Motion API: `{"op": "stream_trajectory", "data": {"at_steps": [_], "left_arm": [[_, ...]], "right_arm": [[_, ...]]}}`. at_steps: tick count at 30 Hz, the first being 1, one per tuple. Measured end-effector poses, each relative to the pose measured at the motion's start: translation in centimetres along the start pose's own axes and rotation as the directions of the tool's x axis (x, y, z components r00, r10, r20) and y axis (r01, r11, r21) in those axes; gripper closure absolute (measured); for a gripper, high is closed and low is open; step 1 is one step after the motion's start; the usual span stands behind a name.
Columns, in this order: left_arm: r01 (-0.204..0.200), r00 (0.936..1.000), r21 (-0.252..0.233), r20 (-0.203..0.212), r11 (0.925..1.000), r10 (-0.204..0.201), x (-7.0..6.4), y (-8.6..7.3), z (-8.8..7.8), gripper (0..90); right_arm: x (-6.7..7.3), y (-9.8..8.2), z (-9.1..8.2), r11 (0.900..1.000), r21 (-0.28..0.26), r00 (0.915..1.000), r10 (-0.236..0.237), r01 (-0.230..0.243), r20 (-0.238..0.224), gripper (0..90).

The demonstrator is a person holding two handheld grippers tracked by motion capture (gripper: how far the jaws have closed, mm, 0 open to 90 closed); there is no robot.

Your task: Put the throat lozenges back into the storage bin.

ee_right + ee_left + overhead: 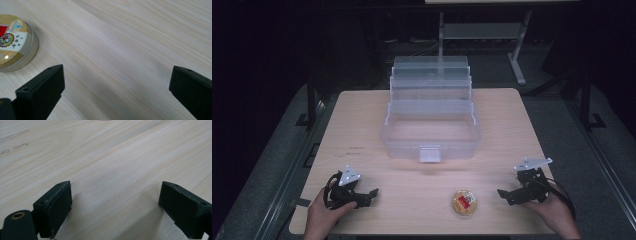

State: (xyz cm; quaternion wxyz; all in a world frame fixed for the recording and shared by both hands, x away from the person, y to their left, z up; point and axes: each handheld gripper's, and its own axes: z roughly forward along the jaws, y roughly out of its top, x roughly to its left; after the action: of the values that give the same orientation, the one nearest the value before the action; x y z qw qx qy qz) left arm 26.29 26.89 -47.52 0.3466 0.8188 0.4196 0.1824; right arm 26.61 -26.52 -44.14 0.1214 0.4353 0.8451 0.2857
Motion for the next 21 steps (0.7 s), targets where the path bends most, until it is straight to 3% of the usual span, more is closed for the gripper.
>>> {"op": "stream_trajectory", "data": {"at_steps": [21], "left_arm": [[0.000,1.0000,0.000,0.000,1.0000,0.000,0.0,0.0,0.0,10.5]], "right_arm": [[1.5,1.0,-0.9,0.999,0.007,0.9987,-0.041,0.041,-0.031,0.0]]}}
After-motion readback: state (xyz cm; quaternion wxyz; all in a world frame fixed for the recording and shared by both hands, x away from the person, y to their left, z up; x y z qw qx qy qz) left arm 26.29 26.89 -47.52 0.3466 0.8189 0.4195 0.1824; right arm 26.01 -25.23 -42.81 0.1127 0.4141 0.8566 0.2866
